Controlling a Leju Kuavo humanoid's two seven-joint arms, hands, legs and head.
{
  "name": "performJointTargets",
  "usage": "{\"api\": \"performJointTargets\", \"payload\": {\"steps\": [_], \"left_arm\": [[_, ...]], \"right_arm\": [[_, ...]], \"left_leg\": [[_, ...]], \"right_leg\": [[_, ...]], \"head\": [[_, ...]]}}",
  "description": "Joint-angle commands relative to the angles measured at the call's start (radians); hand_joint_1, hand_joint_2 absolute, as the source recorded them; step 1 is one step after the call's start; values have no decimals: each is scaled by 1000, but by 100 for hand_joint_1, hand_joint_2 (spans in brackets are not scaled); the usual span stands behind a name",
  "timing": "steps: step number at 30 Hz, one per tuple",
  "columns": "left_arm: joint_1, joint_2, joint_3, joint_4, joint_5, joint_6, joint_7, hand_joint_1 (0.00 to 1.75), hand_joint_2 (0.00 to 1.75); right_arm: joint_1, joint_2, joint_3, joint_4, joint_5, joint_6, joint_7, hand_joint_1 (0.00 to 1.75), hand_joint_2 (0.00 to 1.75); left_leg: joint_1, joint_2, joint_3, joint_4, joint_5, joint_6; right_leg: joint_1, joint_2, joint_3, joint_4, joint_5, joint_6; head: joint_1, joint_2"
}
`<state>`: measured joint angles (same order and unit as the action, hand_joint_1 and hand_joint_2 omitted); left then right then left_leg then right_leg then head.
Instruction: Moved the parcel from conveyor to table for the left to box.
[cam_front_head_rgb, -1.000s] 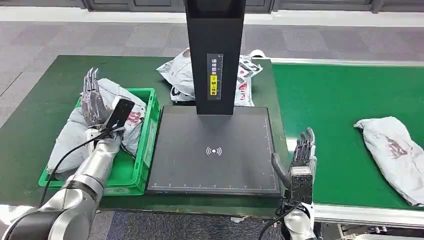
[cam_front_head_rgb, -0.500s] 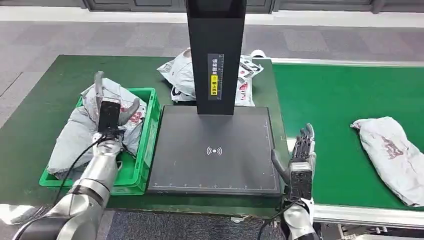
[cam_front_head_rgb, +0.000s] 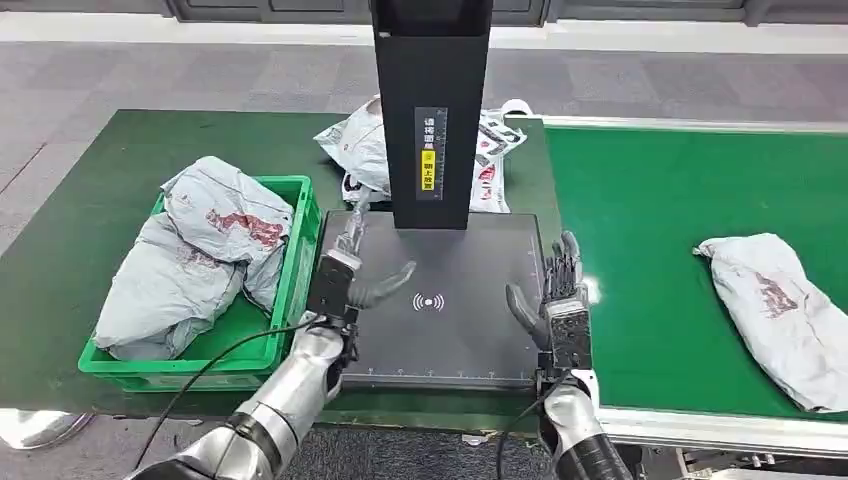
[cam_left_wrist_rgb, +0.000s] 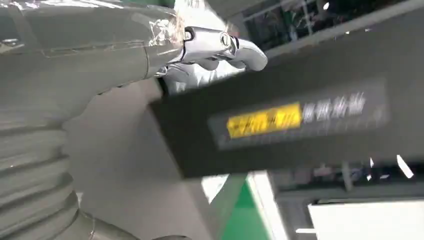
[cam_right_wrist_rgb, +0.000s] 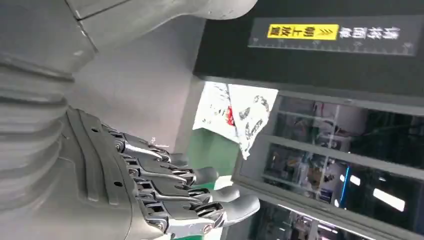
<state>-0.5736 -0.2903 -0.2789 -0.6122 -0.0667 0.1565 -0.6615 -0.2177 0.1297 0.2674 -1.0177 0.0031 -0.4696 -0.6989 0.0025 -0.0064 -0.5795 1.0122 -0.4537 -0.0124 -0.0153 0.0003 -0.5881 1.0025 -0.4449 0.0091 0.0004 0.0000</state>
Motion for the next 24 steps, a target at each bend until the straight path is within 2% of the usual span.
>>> {"api": "performJointTargets", "payload": {"steps": [1,8,17,24], "left_arm": [[-11,-17,-117,138,19,24,-23,0,175],[-3,-5,-145,113,36,45,-14,0,175],[-11,10,-122,130,68,69,-15,0,175],[-9,10,-86,125,96,100,-23,0,175]], "right_arm": [[-49,3,52,117,-3,-12,1,0,175],[-49,-3,48,133,-2,-15,1,0,175],[-82,-4,38,197,8,-31,1,0,175],[-112,-25,20,264,53,-140,1,0,175]], "left_leg": [[1,2,1,-1,0,0],[0,2,0,-1,0,0],[1,3,0,-1,0,0],[1,3,0,-2,1,0]], "right_leg": [[1,2,1,-2,1,-1],[0,1,0,-1,1,-1],[1,2,0,-1,1,-1],[1,2,0,-3,2,-1]], "head": [[0,0],[0,0],[0,0],[0,0]]}}
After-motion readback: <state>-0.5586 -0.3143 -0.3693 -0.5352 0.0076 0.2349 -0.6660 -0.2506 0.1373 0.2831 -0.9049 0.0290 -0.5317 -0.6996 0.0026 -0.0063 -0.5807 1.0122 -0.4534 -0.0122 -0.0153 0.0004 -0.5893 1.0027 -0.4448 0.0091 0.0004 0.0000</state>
